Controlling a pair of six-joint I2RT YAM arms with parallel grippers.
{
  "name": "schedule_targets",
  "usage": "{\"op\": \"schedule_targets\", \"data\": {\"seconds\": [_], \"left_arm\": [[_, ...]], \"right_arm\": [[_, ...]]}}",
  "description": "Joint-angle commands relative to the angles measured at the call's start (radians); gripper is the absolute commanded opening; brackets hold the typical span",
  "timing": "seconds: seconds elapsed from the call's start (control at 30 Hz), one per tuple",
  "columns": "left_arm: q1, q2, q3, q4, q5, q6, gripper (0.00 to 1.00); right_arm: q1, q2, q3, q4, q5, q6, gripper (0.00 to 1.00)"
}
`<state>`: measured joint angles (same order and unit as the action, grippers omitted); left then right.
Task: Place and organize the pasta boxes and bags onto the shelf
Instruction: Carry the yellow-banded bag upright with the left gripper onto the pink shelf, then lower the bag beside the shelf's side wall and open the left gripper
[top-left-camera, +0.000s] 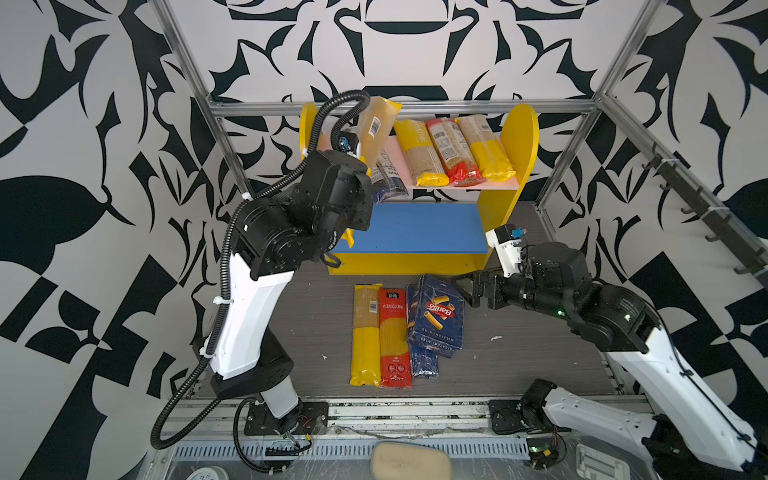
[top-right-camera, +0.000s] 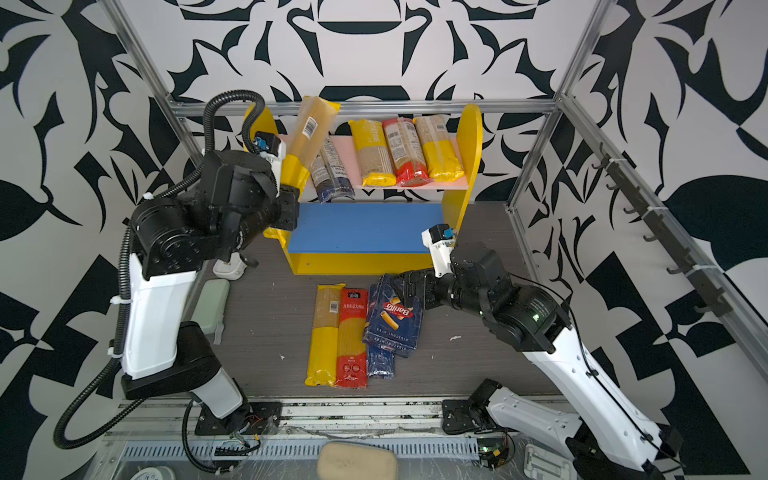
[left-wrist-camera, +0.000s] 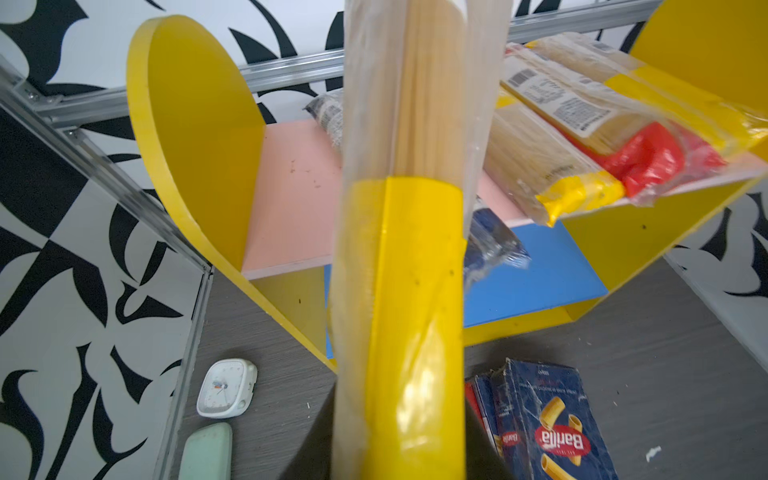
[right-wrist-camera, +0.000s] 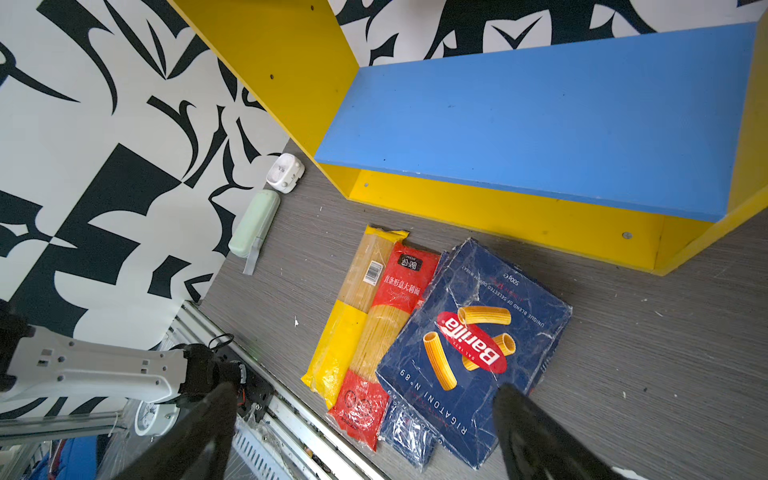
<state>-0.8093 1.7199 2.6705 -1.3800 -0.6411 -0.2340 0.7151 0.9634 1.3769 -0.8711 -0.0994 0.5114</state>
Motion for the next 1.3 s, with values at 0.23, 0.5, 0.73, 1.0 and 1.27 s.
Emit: {"op": "schedule_targets", "data": {"seconds": [0.23,0.5,0.73,1.0,1.27], "left_arm": [[0.233,0.138,0.088,0.285,0.238,0.087,0.00],[0.326,0.182,0.105,0.313,0.189,0.107,0.00],[0.320,0.207,0.067,0.322,0.078,0.098,0.00],[0.285,0.232,0.063,0.350,0.041,0.109,0.45],[0.268,0.230,0.057,0.354,0.047,0.104,0.74]], "right_arm": [[0.004,0.079,0.072,0.035,0.023,-0.043,0.98],[0.004,0.116,0.079,0.044,0.043,-0.058,0.98],[0.003,0.152,0.070,0.073,0.043,-0.056,0.98],[0.003,0.159,0.071,0.071,0.049,-0.052,1.00],[0.003,0.140,0.059,0.060,0.064,-0.053,1.00]]}}
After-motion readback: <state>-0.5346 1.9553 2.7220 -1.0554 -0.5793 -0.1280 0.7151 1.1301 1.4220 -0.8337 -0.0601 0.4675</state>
